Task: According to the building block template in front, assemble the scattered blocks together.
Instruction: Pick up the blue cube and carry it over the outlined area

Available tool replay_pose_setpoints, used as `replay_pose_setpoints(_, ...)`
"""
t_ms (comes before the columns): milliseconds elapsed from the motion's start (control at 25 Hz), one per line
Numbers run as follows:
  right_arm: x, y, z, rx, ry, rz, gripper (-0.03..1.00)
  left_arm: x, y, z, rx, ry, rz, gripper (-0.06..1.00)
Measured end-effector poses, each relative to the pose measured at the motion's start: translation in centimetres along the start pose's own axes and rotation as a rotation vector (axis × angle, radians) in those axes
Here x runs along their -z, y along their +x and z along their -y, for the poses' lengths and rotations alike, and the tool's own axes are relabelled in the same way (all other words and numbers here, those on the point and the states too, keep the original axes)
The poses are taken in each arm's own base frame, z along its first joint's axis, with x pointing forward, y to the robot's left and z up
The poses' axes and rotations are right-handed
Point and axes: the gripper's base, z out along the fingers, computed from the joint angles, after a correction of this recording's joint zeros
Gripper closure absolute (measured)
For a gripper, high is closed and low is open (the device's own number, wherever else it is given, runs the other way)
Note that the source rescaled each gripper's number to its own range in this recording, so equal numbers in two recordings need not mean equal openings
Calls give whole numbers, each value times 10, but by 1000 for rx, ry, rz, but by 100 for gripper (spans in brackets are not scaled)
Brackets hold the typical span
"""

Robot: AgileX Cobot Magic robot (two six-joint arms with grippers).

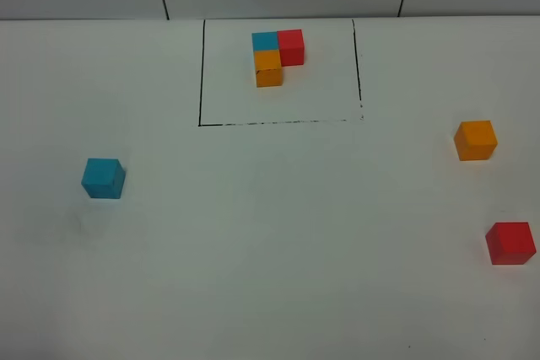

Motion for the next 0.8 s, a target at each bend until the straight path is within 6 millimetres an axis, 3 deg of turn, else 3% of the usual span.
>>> replay_pose_setpoints(680, 0, 0, 0, 0, 0, 0, 24, 0, 0, 0, -4, -5, -1, 19)
replay_pose_setpoints(800, 0, 0, 0, 0, 0, 0, 24, 1, -9, -4, -20, -39, -6, 17)
